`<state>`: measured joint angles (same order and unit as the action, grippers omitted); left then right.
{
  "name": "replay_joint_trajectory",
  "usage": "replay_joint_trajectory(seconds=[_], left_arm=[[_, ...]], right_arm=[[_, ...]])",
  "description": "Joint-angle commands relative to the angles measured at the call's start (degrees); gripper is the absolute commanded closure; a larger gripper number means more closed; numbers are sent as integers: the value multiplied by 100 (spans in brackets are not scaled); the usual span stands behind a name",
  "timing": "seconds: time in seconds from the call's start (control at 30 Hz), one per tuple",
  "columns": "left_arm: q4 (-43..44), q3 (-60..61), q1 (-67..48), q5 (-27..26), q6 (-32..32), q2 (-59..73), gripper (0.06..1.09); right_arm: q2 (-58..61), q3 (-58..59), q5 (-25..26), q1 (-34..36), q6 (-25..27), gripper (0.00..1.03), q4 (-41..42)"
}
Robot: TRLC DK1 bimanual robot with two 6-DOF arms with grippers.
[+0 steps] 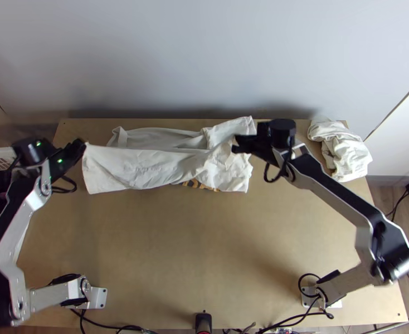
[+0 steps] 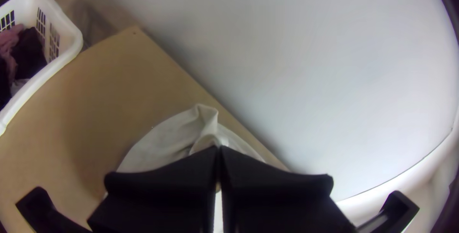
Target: Fold the t-shirt
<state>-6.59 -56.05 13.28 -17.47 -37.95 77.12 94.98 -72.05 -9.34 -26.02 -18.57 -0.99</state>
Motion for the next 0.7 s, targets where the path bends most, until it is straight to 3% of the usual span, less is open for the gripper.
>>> replay_joint_trajectory(seconds=[0.0,0.27,0.57,0.67], left_arm=[[193,-617,-247,183,-28,1174,105],[193,-1470,-124,429,-1,2211,105],[-114,-2032,52,763,113,3054,105],[-413,-2226,61,781,113,3257,90]], right_arm=[[1110,-925,381,80,-7,100,179],[2068,-1804,644,334,-7,100,170],[2455,-1566,829,431,99,100,187],[2508,-1435,838,528,108,100,214]])
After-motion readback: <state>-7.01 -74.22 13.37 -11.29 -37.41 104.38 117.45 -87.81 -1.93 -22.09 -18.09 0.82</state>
